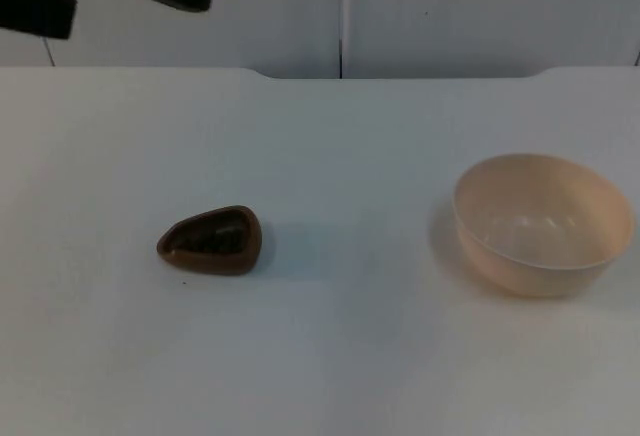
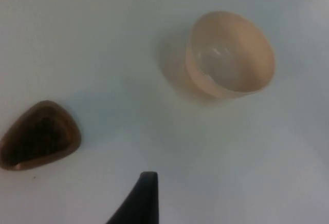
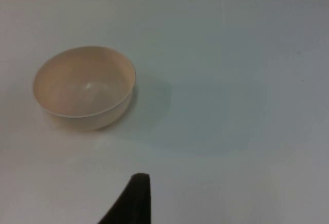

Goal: Pick up the bowl with the left hand and pour the coffee beans from the cup into the bowl with the right hand.

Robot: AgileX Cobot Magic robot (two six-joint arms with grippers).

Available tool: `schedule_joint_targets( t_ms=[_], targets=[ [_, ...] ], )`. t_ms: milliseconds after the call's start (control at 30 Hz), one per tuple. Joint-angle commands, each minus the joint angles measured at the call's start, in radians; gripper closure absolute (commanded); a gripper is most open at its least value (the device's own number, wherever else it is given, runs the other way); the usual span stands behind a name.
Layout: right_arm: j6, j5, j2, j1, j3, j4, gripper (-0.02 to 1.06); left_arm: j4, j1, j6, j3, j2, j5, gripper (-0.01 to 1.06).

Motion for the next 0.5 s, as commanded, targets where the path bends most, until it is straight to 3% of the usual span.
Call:
schedule_joint_targets(
  t_ms=[0, 467],
  targets=[
    [0.003, -0.008, -0.004, -0.005, 0.008, -0.006, -0.01, -0.018, -0.047, -0.004, -0.008, 0.04, -0.04, 0.06],
    [0.003, -0.008, -0.004, -0.005, 0.008, -0.006, -0.01, -0.018, -0.164, -0.006, -0.164, 0.283, -0.057, 0.06]
  ],
)
